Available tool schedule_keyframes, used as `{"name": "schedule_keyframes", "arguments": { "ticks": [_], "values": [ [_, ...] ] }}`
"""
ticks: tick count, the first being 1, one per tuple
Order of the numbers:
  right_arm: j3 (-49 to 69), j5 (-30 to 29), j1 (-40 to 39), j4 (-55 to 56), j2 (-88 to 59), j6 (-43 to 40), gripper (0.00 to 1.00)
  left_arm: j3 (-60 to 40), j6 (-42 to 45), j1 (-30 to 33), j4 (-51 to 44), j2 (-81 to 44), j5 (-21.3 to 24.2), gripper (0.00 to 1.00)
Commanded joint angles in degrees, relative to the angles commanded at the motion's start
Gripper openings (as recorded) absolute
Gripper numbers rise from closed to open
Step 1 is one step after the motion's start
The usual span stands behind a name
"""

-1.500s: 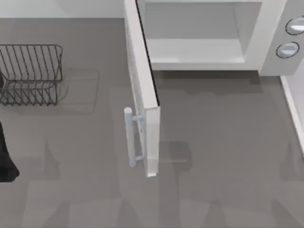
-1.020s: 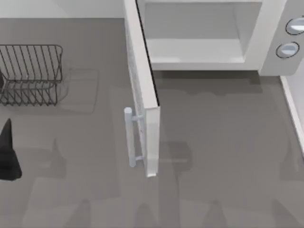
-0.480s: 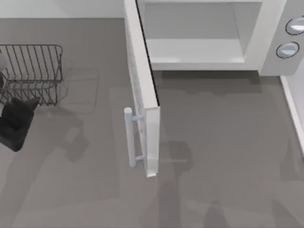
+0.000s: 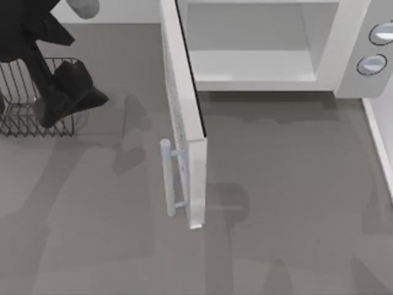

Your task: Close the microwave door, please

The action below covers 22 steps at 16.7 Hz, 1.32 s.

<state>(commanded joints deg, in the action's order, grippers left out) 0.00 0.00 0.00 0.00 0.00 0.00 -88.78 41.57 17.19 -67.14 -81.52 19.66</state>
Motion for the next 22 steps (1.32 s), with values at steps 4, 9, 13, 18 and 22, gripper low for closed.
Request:
{"name": "schedule_keyframes", "arguments": {
  "ticks": [4,9,13,18,22],
  "values": [
    [0.0,0.0,0.0,0.0,0.0,0.0,1.0,-16.1,7.6,3.1,-11.1,-13.5,3.5,1.0],
    [0.0,0.0,0.0,0.0,0.0,0.0,1.0,-27.4,13.1,5.1,-18.1,-22.2,5.9,1.0],
    [0.0,0.0,0.0,0.0,0.0,0.0,1.0,-28.0,13.4,5.3,-18.5,-22.7,6.0,1.0],
    [0.0,0.0,0.0,0.0,0.0,0.0,1.0,-25.6,12.7,5.9,-16.1,-22.5,5.8,1.0],
    [0.0,0.0,0.0,0.0,0.0,0.0,1.0,-16.9,9.9,8.5,-6.1,-22.1,5.0,1.0]
  ]
}}
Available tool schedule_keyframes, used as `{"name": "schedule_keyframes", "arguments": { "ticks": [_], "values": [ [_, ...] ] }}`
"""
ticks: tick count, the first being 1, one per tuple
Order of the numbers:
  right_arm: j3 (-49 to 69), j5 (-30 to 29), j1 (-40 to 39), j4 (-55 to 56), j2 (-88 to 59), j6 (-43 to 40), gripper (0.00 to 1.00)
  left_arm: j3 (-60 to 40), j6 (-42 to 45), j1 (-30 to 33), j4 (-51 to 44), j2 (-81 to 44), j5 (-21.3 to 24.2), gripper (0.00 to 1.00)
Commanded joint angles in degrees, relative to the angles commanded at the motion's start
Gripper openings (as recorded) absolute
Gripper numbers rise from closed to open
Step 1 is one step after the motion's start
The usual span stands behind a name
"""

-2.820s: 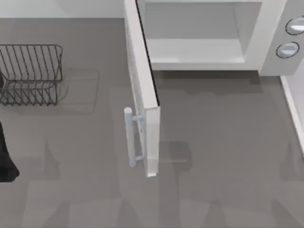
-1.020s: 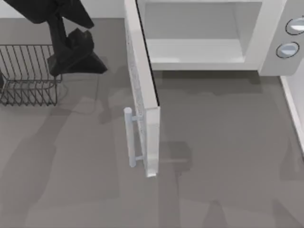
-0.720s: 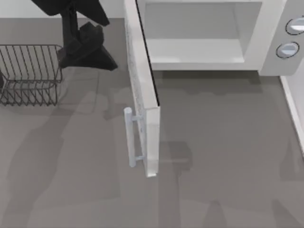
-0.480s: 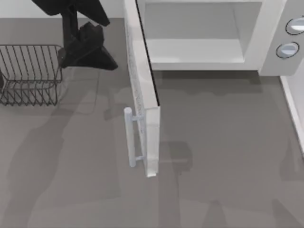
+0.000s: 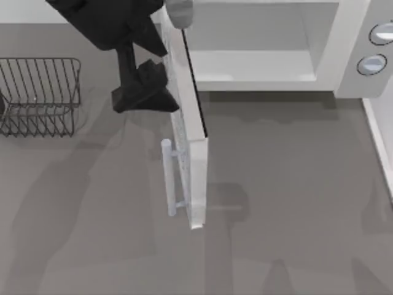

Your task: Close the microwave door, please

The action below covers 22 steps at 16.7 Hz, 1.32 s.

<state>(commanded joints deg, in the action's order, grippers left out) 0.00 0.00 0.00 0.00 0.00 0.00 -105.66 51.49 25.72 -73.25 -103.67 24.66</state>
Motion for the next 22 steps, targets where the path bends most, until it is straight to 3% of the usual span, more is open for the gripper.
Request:
{"name": "schedule_keyframes", "arguments": {
  "ticks": [3,8,21,22],
  "values": [
    [0.0,0.0,0.0,0.0,0.0,0.0,1.0,5.5,-1.8,1.7,5.9,0.1,-0.6,1.0],
    [0.0,0.0,0.0,0.0,0.0,0.0,1.0,6.3,-2.1,2.1,6.8,0.1,-0.7,1.0],
    [0.0,0.0,0.0,0.0,0.0,0.0,1.0,6.3,-2.1,2.1,6.8,0.1,-0.7,0.02],
    [0.0,0.0,0.0,0.0,0.0,0.0,1.0,6.3,-2.1,2.1,6.8,0.1,-0.7,0.0]
  ]
}}
